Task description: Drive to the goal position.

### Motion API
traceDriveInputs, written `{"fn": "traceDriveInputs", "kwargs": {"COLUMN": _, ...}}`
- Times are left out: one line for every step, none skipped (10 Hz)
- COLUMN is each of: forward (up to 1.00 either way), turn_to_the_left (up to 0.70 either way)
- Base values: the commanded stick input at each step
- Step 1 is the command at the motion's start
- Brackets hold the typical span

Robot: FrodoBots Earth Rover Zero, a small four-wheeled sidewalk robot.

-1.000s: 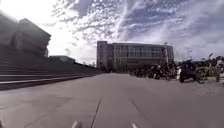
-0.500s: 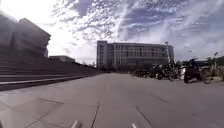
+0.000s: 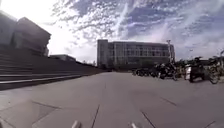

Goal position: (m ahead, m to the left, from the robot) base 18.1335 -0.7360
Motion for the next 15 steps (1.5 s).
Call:
{"fn": "traceDriveInputs", "kwargs": {"forward": 0.70, "turn_to_the_left": 0.00}}
{"fn": "traceDriveInputs", "kwargs": {"forward": 0.70, "turn_to_the_left": 0.01}}
{"fn": "traceDriveInputs", "kwargs": {"forward": 0.70, "turn_to_the_left": 0.04}}
{"fn": "traceDriveInputs", "kwargs": {"forward": 0.70, "turn_to_the_left": 0.07}}
{"fn": "traceDriveInputs", "kwargs": {"forward": 0.70, "turn_to_the_left": 0.03}}
{"fn": "traceDriveInputs", "kwargs": {"forward": 0.70, "turn_to_the_left": 0.00}}
{"fn": "traceDriveInputs", "kwargs": {"forward": 0.70, "turn_to_the_left": 0.00}}
{"fn": "traceDriveInputs", "kwargs": {"forward": 0.70, "turn_to_the_left": 0.00}}
{"fn": "traceDriveInputs", "kwargs": {"forward": 0.70, "turn_to_the_left": 0.00}}
{"fn": "traceDriveInputs", "kwargs": {"forward": 0.70, "turn_to_the_left": 0.00}}
{"fn": "traceDriveInputs", "kwargs": {"forward": 0.70, "turn_to_the_left": 0.00}}
{"fn": "traceDriveInputs", "kwargs": {"forward": 0.63, "turn_to_the_left": 0.00}}
{"fn": "traceDriveInputs", "kwargs": {"forward": 0.57, "turn_to_the_left": 0.00}}
{"fn": "traceDriveInputs", "kwargs": {"forward": 0.51, "turn_to_the_left": 0.00}}
{"fn": "traceDriveInputs", "kwargs": {"forward": 0.39, "turn_to_the_left": 0.00}}
